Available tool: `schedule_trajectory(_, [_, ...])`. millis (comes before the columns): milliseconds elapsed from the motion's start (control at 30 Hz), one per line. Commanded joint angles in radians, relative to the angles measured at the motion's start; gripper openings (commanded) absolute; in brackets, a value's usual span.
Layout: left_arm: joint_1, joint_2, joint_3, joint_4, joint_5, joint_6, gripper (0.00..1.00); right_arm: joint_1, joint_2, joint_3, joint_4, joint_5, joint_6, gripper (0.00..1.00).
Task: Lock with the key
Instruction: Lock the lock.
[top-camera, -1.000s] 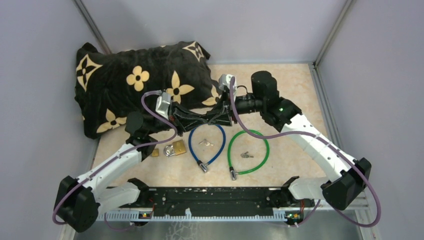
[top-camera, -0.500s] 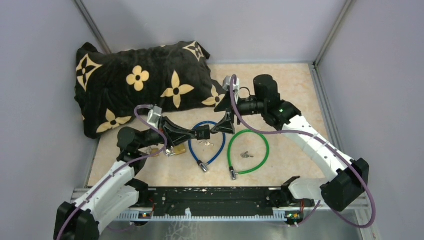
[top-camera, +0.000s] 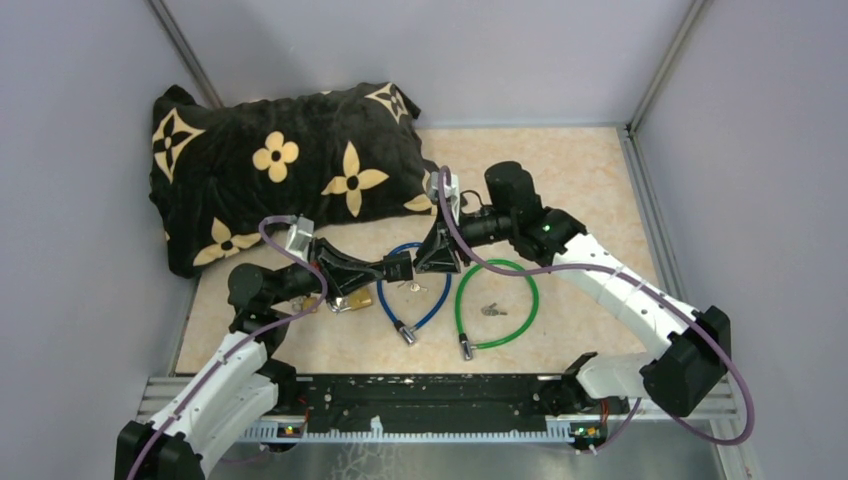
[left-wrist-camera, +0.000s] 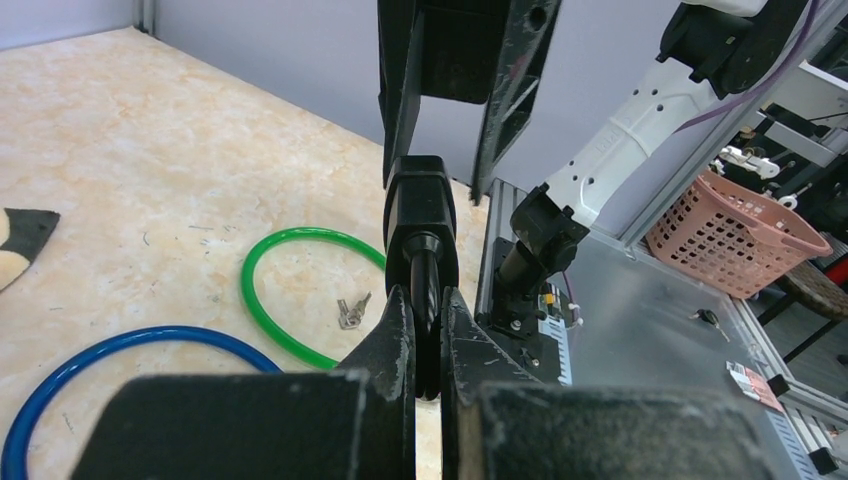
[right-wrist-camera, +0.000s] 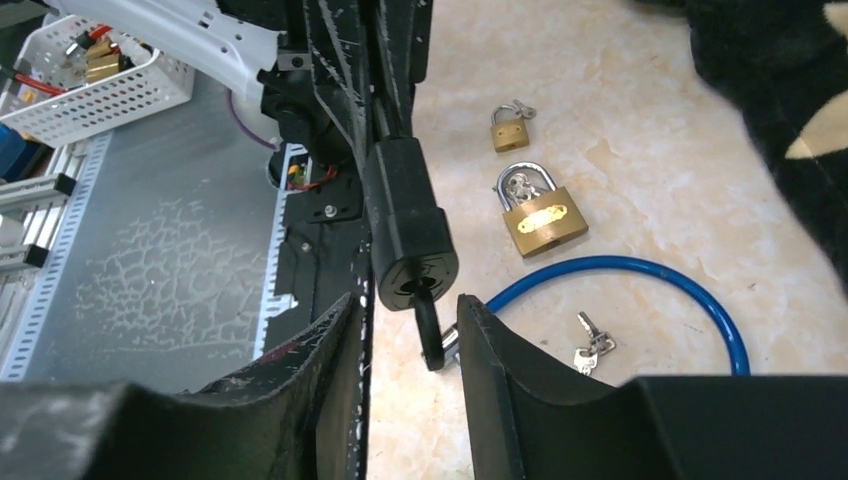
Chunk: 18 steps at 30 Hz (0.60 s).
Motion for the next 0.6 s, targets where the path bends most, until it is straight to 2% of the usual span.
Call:
schedule_trajectory(0, [0.007, -0.018, 0.011, 0.075, -0.008, -0.02, 0.0, 0.001, 0.031, 0.026, 0.012, 0.013, -0.019, 0.33])
schedule_trajectory(67, [0.009, -0.014, 0.013, 0.076, -0.008, -0.021, 0.0, 0.005, 0.038, 0.026, 0.013, 0.016, -0.019, 0.23])
schedule_trajectory(133, [0.009, -0.01, 0.015, 0.077, -0.007, -0.022, 0.0, 0.008, 0.045, 0.025, 0.014, 0.021, -0.019, 0.03])
schedule_trajectory(167, [0.009, -0.01, 0.015, 0.077, -0.008, -0.023, 0.0, 0.009, 0.046, 0.024, 0.014, 0.022, -0.019, 0.0])
schedule_trajectory(333, [0.034, -0.013, 0.016, 0.05, -0.003, -0.046, 0.0, -0.033, 0.004, -0.006, -0.031, 0.071, -0.052, 0.0])
schedule_trajectory(567, [0.115, -0.026, -0.004, -0.048, 0.009, -0.04, 0.0, -0.446, -0.215, -0.215, 0.146, 0.138, 0.164, 0.0])
